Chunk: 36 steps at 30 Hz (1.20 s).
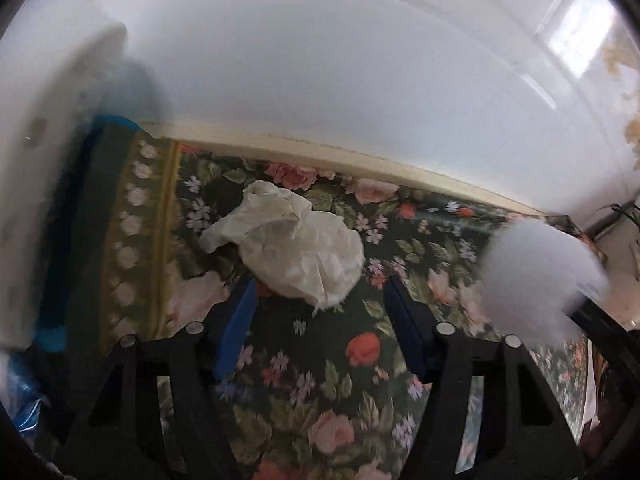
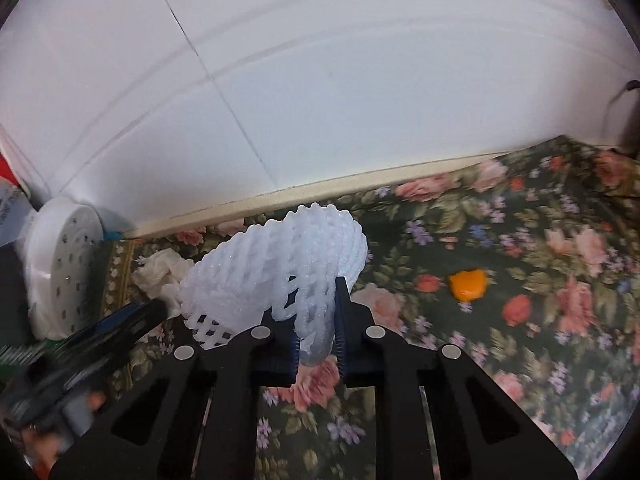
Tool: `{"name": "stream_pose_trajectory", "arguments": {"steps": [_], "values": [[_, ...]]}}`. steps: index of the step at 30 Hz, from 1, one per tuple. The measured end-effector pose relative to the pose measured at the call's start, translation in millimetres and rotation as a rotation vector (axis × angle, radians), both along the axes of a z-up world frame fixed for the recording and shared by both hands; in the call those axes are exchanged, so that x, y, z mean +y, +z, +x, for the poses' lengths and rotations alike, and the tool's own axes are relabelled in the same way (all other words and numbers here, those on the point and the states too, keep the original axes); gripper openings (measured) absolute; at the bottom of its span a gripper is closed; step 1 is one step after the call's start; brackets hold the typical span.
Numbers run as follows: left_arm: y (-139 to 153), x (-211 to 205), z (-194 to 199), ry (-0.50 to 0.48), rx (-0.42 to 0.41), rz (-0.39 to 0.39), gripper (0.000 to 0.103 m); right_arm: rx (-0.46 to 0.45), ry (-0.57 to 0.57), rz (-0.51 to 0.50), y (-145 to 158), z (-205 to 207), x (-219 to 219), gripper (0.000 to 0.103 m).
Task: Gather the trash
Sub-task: 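Grasp the crumpled tissue with the left tool while the right tool grasps the foam net, then carry the crumpled tissue and white foam net down over the trash bin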
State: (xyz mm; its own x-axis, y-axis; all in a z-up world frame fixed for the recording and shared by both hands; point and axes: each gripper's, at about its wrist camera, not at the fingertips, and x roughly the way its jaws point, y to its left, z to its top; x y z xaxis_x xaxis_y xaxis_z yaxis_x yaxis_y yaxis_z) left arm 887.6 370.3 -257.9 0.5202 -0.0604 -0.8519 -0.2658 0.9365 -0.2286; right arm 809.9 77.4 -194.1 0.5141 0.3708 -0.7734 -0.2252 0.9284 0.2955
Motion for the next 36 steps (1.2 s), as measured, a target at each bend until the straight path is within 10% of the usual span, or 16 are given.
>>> {"name": "stream_pose_trajectory", "arguments": {"steps": [4,8,20,36], "values": [[-16.1,4.3,15.9,0.03,0.021,-0.023,0.047,-0.04,-0.015,-0.005,19.3,-15.3,-16.3,0.013],[-25.0,4.5,23.5,0.026,0.027,-0.031,0.001,-0.069,-0.024,-0.018,33.2,-34.7,-33.6,0.013],[16.4,-24.0,-21.3,-0.014,-0.078,0.026,0.0,-0.09,-0.066,0.01,43.1,-64.6,-53.5,0.013],[119.2,-134.2,-208.9,0.024,-0.232,0.147,0.0,-0.219,0.078,0.05,83.0,-161.2,-131.7,0.013]]}}
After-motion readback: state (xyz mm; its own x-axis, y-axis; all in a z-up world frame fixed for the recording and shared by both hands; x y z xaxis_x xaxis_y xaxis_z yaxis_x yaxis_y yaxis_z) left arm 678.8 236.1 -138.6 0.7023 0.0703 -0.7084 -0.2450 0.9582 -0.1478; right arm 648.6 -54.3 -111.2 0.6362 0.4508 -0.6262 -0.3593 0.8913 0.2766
